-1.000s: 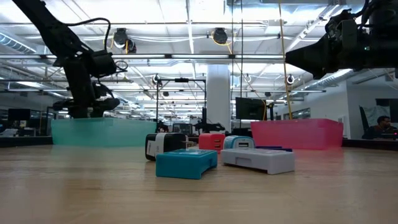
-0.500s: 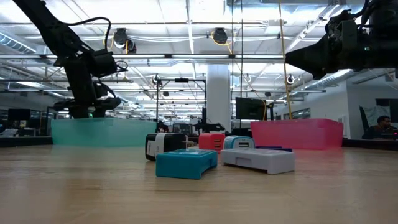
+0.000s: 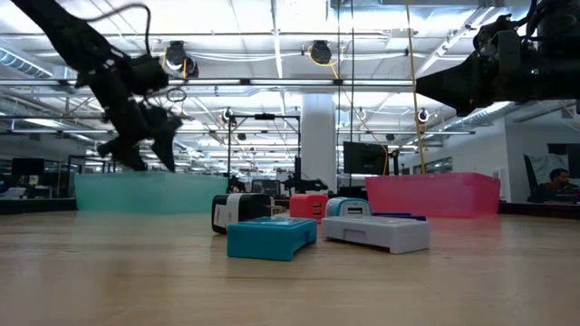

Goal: Pick & Place Office items
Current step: Put the pink charger adapter into the blue bin

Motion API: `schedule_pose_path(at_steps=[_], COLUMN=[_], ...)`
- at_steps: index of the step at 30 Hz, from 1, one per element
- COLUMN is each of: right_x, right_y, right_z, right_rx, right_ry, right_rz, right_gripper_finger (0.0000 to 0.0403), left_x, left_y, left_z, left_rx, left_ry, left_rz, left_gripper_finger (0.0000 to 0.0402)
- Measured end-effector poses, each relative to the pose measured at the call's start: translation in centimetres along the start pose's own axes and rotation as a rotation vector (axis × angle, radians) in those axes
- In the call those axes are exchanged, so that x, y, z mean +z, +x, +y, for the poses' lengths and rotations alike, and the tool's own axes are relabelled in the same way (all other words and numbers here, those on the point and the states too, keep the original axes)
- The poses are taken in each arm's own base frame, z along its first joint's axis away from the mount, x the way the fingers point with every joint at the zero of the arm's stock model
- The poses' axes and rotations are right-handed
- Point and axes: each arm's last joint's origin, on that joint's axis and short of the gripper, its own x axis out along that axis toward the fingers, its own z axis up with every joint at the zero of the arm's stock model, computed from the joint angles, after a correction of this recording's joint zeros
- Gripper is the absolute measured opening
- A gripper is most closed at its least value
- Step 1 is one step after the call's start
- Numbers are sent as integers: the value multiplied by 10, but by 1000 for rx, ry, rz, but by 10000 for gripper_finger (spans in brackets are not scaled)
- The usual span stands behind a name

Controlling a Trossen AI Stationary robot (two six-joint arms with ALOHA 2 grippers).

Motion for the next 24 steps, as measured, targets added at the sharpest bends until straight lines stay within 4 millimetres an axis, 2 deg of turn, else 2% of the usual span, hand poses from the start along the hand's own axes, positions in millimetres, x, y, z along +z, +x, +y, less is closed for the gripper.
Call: schedule_pose_path(at_steps=[5,11,16,20,24], right_x=[0,0,0,0,0], right_y=[0,0,0,0,0], right_z=[0,0,0,0,0], right_rx=[0,0,0,0,0], right_ry=[0,0,0,0,0], right_rz=[0,0,0,0,1], right_gripper_finger=[100,100,100,100,100], left_x=[-4,-28,-50,-64,-80], left_y=[-45,-107,-146,-164,-163], left_z=[-21,-39,-44,-46,-52], left_rx=[-132,-354,-534,-649,-722], left_ry=[76,194,234,258,303], left_rz=[-137,-275,-374,-418,-460], left_gripper_finger=[336,323,312,312,319])
